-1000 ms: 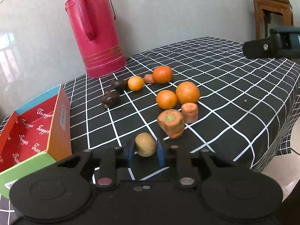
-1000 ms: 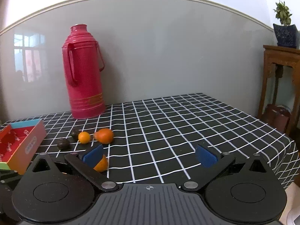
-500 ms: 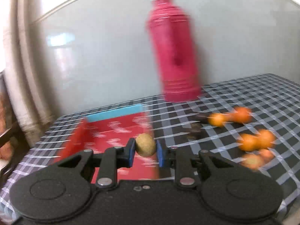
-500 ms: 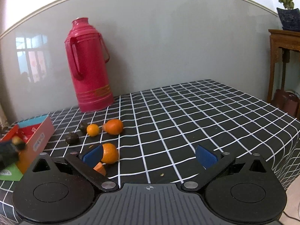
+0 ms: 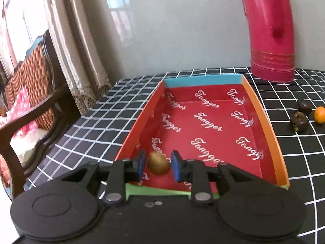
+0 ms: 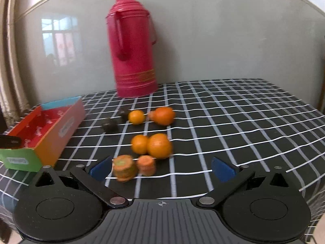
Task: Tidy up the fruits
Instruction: 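Carry the potato into the box with the left tool while the right tool reaches a carrot piece, then close the right tool on the small carrot piece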
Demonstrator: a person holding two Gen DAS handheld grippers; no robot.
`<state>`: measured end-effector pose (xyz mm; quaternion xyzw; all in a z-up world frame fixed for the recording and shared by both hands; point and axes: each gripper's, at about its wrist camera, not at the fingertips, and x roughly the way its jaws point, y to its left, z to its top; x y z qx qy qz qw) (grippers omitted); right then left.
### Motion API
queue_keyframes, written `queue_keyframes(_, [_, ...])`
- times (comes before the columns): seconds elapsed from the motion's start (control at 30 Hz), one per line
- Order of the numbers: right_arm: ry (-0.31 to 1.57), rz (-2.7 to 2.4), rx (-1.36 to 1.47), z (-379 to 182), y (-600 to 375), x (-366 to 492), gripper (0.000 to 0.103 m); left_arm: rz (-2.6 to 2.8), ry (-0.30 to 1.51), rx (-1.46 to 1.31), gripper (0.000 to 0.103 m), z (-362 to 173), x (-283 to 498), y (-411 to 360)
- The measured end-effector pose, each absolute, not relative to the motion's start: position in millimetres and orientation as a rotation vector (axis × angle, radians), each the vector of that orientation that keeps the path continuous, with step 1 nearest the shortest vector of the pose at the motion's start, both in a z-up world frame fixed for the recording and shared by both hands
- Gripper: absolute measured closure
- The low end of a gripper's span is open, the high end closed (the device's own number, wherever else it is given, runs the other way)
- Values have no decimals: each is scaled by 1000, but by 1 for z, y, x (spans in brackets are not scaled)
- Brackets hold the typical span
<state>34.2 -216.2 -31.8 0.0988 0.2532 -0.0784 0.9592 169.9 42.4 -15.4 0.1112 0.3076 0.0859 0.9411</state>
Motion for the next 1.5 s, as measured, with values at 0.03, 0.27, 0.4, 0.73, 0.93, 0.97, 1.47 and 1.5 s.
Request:
queue_keyframes(0.03, [514,-150,200,-32,-214,36,0,177,628,218,78,-14,169,44])
queue_keyframes(0.27, [470,-74,196,-31,-198,42,0,141,588,159,41,-3,152,55])
queue_keyframes(0.4, [469,-34,181,-32,-187,46,0,153,483,201,21,7,134,50])
queue_keyframes(0.73, [481,-5,141,-36,-167,54,0,207,502,119,6,17,125,78])
queue_keyframes(0.93, [534,6,169,-44,-167,67,57,298,518,60,6,21,126,109])
queue_keyframes(0.97, [527,-1,179,-44,-168,68,57,304,518,58,6,21,126,112])
queue_keyframes(1.47, [549,-94,142,-54,-170,82,57,322,516,58,6,21,125,125])
queue_keyframes(1.5, [553,-98,141,-56,-170,84,57,325,518,53,6,21,125,127])
